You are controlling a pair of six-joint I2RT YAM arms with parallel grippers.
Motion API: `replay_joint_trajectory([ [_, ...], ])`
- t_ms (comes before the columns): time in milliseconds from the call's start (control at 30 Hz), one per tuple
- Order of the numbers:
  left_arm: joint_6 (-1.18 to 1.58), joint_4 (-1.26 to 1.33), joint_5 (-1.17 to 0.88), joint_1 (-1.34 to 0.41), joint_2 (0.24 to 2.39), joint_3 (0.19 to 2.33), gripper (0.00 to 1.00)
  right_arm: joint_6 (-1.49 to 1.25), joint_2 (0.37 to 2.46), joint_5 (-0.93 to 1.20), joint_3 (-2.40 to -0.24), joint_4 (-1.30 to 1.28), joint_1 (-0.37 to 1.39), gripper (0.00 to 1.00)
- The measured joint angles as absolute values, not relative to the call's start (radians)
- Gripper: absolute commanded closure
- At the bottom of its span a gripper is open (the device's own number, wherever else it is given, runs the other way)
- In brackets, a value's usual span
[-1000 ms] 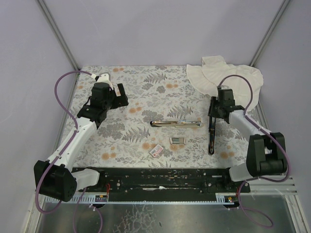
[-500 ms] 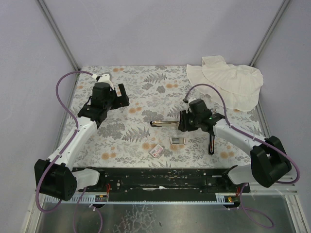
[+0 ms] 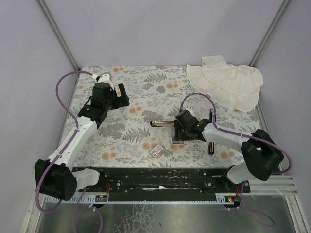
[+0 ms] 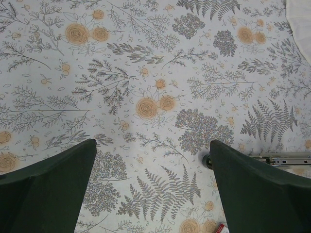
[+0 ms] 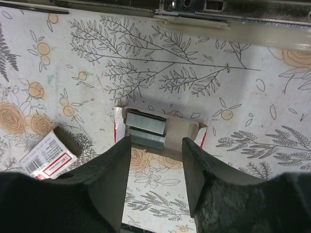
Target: Load the staples into the stapler
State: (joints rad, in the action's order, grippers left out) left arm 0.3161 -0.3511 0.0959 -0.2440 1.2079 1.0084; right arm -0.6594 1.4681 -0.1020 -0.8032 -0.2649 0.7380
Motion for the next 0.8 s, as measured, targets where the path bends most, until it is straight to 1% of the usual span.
replay_joint_trajectory([
  [433,0.316,-0.351,0.095,-0.244,1.208,1.008,0.00,-0.701,1.557,-0.176,-0.866,-0.280,0.813,0.46],
  [800,0.316,-0.351,0.094,-0.241,1.207,1.008,0.00,-0.701,1.628,-0.228,-0.903,-0.295,0.845,0.50],
])
